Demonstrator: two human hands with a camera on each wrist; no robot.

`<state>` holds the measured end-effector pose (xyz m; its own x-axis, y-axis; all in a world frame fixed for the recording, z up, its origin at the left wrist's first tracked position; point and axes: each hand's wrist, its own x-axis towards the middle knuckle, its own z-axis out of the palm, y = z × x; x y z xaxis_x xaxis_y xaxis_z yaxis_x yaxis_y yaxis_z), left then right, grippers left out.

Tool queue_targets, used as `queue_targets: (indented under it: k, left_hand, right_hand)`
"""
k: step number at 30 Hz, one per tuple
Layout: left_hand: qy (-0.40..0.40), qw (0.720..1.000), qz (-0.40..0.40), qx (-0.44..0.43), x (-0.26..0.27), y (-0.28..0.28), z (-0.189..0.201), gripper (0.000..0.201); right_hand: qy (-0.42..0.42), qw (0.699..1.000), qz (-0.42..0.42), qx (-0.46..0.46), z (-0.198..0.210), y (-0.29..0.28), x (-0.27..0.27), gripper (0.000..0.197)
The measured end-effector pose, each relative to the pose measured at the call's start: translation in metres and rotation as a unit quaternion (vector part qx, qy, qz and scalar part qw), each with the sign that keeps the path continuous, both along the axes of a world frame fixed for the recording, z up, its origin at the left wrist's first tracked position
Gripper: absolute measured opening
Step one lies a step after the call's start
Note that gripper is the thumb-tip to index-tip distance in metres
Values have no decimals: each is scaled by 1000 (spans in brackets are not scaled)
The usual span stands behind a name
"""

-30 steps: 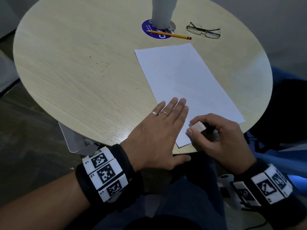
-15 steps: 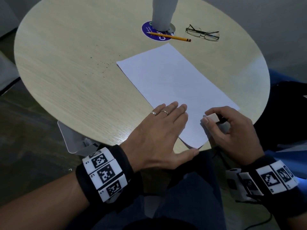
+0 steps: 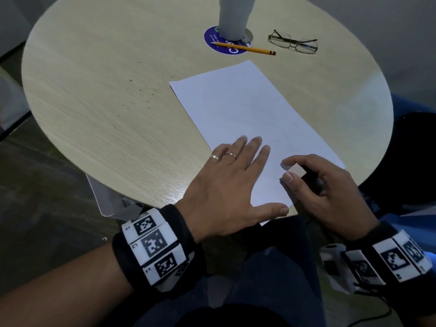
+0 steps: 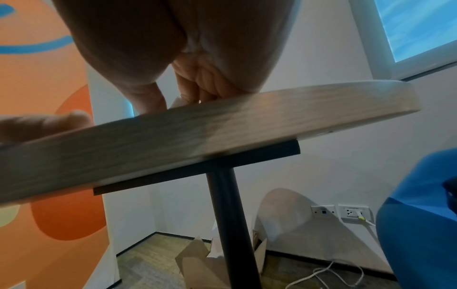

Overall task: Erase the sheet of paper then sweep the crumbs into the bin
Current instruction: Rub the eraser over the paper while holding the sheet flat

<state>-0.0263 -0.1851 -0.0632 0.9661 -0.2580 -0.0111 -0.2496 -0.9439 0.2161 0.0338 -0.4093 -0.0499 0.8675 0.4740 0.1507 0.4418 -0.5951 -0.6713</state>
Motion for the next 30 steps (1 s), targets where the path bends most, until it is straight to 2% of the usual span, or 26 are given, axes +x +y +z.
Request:
queue_targets:
  k: [3, 6, 11, 13, 16, 21, 27, 30]
  left_hand:
    - [12, 1000, -4, 1, 3, 0, -3, 108]
    - [11, 1000, -4, 2, 4, -1, -6, 106]
    - [27, 999, -12, 23, 6, 0, -7, 113]
    - [23, 999, -13, 25, 6, 0, -6, 113]
    - [14, 1000, -10, 14, 5, 0, -7, 108]
    - [12, 1000, -9, 3, 3, 0, -5, 109]
    - [-34, 999, 29, -3, 0, -5, 4, 105]
    - [-20, 999, 37, -11, 1, -5, 0, 111]
  right_hand:
    - [9, 999, -5, 32, 5, 7, -8, 24]
    - [-31, 999, 35, -3, 3, 18, -18, 16]
    - [-36, 999, -36, 1, 9, -8, 3, 11]
    - [-45, 998, -33, 13, 13, -3, -2, 11]
    - [-33, 999, 14, 11, 8, 18, -19, 12]
    - [24, 999, -14, 22, 7, 5, 0, 11]
    - [55, 997, 46, 15, 7, 13, -4, 7]
    - [45, 998, 49, 19, 6, 15, -5, 7]
